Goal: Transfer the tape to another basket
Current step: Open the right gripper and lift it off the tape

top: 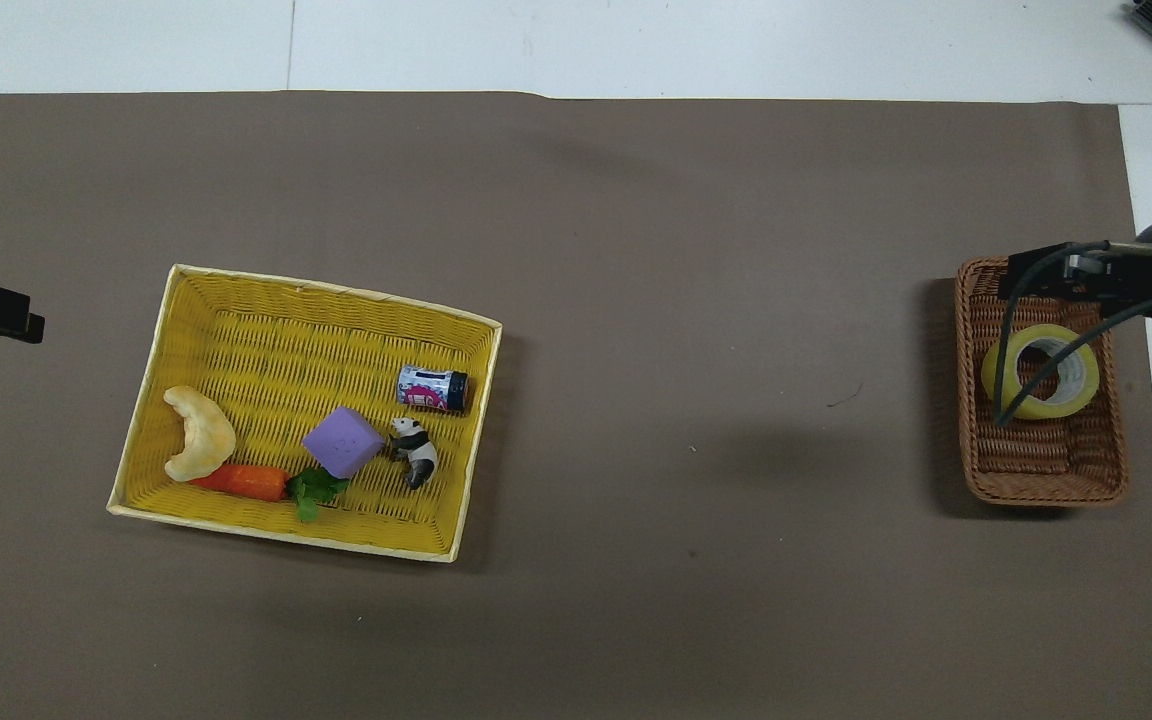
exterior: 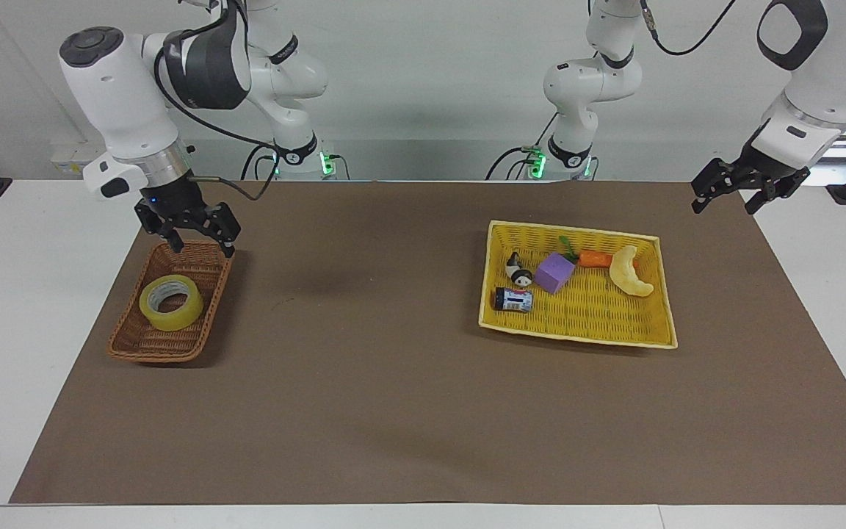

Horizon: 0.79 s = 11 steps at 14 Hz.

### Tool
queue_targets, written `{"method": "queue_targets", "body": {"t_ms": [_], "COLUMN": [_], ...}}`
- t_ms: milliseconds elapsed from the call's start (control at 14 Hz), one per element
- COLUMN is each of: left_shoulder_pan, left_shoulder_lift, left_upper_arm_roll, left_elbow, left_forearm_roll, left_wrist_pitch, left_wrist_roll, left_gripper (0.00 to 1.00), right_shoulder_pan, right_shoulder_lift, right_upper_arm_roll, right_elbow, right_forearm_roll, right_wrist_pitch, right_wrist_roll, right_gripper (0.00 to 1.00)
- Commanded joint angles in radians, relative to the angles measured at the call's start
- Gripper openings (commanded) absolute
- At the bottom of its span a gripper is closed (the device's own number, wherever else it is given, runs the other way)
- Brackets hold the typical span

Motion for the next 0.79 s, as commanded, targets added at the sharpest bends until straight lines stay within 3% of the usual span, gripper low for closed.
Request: {"method": "queue_targets", "body": {"t_ms": [0,143,500,714], "left_shoulder_pan": [0.001,0.003,0.005,0.005], "left_shoulder_lift": [-0.008,-0.008,-0.008,-0.008], "left_upper_arm_roll": [-0.001,-0.001,-0.001,-0.001], "left_elbow": [0.003,0.003,0.003,0.003], "left_forearm_roll": [-0.011,-0.011,-0.011,-0.011], "left_wrist_pitch": [0.001,0.001,0.0,0.0], "left_wrist_roll": [0.004,0.003,0.004,0.004], "left_gripper": [1.0,1.0,1.0,1.0], "right_shoulder_pan": [-0.013,-0.013,0.004,0.002], "right_shoulder_lift": [-0.001,-0.016,-0.082,-0.086], "right_upper_arm_roll": [-0.003,-0.008,0.007,0.009], "right_elbow": [0.116,0.146,0.083,0.118], "right_forearm_roll": [-0.001,0.001,-0.025,-0.061], "right_wrist_pitch": [-0.137,-0.2,-0.235,-0.26], "right_wrist_roll": [0.019,0.021,0.015,0.009], "right_gripper": [1.0,1.0,1.0,1.0]}}
